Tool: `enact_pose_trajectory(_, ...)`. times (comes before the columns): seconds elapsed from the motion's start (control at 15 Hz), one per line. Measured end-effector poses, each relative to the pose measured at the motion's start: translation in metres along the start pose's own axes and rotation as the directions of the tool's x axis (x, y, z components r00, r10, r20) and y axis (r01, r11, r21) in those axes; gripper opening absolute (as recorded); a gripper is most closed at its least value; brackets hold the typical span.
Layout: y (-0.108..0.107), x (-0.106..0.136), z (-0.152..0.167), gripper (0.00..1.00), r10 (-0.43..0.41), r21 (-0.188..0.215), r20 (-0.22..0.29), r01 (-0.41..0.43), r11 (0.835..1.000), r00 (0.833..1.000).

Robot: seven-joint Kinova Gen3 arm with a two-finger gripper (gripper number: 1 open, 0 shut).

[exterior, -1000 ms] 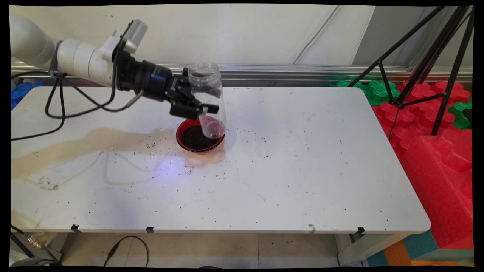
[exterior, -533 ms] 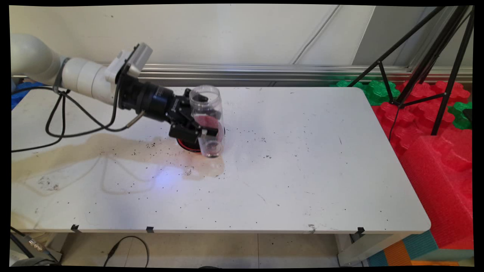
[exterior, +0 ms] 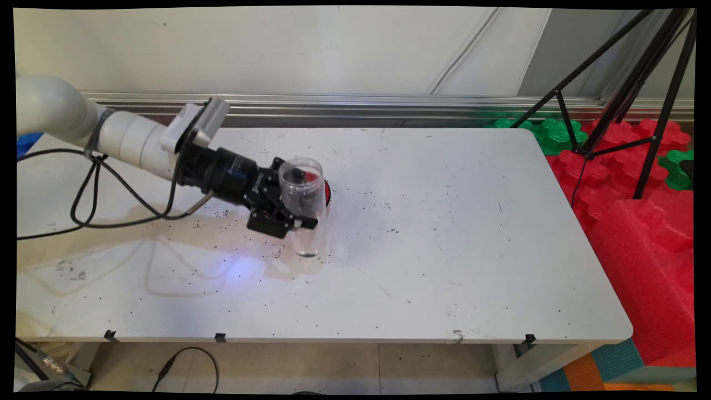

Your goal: Place the picked object on the table

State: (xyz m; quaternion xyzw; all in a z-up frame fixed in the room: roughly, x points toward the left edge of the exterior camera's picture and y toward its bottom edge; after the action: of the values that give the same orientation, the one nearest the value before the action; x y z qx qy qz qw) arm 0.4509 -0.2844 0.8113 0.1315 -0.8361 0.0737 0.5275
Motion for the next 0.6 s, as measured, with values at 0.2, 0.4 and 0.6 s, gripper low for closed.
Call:
enact_pose_trajectory(0.2, 0.004, -0.014, 0.007, 0.00, 0.008, -0.011, 0.018, -0.008, 1.000, 1.000)
enact_pose_trajectory(0.4, 0.008, -0.025, 0.014, 0.00, 0.014, -0.017, 0.032, -0.013, 1.000, 0.999)
enact_pose_trajectory(0.6, 0.010, -0.033, 0.019, 0.00, 0.017, -0.019, 0.042, -0.016, 1.000, 0.999)
